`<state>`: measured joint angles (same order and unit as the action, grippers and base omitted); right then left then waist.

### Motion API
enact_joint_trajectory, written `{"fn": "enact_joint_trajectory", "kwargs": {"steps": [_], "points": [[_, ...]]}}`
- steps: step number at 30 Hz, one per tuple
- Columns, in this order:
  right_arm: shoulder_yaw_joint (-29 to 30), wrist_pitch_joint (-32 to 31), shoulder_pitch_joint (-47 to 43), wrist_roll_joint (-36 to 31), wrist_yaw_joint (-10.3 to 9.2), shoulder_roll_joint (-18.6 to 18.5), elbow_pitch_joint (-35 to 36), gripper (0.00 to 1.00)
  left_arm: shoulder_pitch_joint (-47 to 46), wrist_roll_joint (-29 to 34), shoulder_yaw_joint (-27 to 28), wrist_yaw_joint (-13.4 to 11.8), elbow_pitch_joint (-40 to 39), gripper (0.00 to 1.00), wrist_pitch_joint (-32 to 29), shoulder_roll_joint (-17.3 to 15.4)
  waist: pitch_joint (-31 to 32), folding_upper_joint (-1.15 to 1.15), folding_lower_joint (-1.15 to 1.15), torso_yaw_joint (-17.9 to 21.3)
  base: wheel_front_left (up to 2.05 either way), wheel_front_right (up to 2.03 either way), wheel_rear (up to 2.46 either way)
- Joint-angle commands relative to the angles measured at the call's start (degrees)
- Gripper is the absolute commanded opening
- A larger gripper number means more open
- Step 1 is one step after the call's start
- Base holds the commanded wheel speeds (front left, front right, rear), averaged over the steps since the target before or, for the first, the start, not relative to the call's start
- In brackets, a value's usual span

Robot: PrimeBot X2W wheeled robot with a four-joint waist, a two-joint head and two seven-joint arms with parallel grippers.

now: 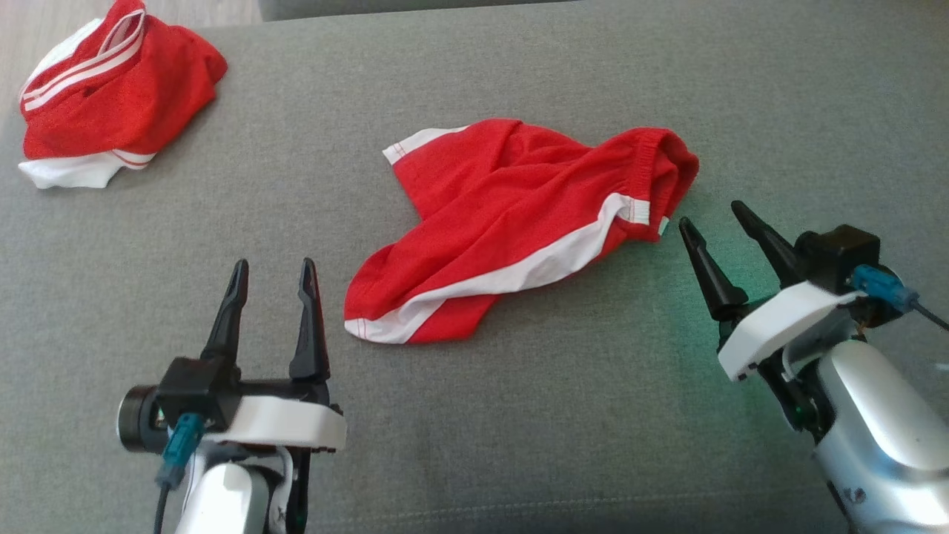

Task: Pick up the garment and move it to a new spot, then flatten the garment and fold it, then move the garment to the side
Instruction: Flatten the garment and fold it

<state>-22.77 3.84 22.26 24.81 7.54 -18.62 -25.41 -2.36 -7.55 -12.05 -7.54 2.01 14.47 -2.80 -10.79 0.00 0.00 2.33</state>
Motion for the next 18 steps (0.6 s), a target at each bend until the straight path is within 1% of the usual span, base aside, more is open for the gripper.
{"fn": "enact_joint_trajectory", "kwargs": {"steps": [1,6,9,12,18], "points": [[-0.5,-0.1,0.4,0.2,-0.05,-0.4,2.3,1.00,-1.3,0.7,2.0,0.1,-1.8,1.00,0.5,-0.1,-0.2,0.00,0.00,-0.1,0.00,0.00,0.00],[0.8,0.7,-0.6,-0.9,-0.05,1.0,3.5,1.00,-1.0,0.5,2.1,0.6,-1.0,1.00,0.5,-0.1,0.3,0.00,0.00,-1.2,0.00,0.00,0.00],[3.0,2.4,-1.5,-2.3,-0.05,2.5,3.9,1.00,-0.2,0.1,2.3,1.2,-0.5,1.00,0.5,-0.1,1.4,0.00,0.00,-1.5,0.00,0.00,0.00],[5.9,4.5,-2.7,-4.3,-0.05,4.7,4.6,1.00,0.8,-0.2,2.6,1.7,-0.1,1.00,0.5,-0.1,2.9,0.00,0.00,-1.6,0.00,0.00,0.00],[10.8,7.2,-6.5,-9.1,-0.05,10.4,7.6,1.00,3.3,-1.2,3.1,1.9,0.3,1.00,0.5,-0.1,6.6,0.00,0.00,-1.3,0.00,0.00,0.00]]}}
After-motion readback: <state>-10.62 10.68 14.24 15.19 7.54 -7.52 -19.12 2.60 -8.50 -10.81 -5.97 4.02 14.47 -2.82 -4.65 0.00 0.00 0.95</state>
